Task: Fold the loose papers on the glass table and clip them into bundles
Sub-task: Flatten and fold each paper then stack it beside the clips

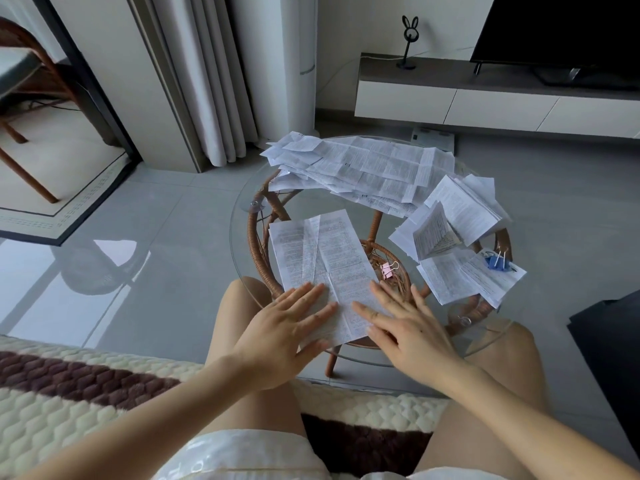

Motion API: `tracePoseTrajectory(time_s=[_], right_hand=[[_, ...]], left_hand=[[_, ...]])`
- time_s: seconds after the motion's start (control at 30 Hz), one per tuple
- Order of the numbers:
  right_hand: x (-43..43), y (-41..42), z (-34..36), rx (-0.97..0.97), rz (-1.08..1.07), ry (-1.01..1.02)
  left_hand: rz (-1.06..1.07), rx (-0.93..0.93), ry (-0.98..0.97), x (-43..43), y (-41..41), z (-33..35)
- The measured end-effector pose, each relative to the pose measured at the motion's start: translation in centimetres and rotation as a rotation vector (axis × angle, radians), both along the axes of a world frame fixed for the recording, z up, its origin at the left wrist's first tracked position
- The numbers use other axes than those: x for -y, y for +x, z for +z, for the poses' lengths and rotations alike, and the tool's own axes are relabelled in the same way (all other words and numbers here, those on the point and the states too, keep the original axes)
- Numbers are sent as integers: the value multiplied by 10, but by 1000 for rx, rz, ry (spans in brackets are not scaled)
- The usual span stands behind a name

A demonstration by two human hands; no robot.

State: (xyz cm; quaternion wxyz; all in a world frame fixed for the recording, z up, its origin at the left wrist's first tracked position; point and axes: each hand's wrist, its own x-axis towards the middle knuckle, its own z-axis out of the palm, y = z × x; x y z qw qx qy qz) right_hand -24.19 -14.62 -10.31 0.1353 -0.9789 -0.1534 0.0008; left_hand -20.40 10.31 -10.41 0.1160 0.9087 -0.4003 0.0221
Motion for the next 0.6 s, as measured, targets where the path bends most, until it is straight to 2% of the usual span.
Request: tracePoseTrajectory(time_s=[0.17, 0.33, 0.43, 0.53, 0.6], right_hand=[[1, 0, 2, 53, -34, -7], [9, -2, 11, 78, 15, -109], [14, -9, 17, 35, 90, -45], [16, -13, 19, 122, 253, 5], [17, -13, 16, 123, 273, 164]], left_hand=[[-24, 49, 150, -2, 0, -2], [-44, 25, 169, 0, -2, 2], [-40, -185, 62, -2, -3, 11], [-63, -471, -21, -6, -4, 29], [-98, -602, -23, -9, -3, 40]])
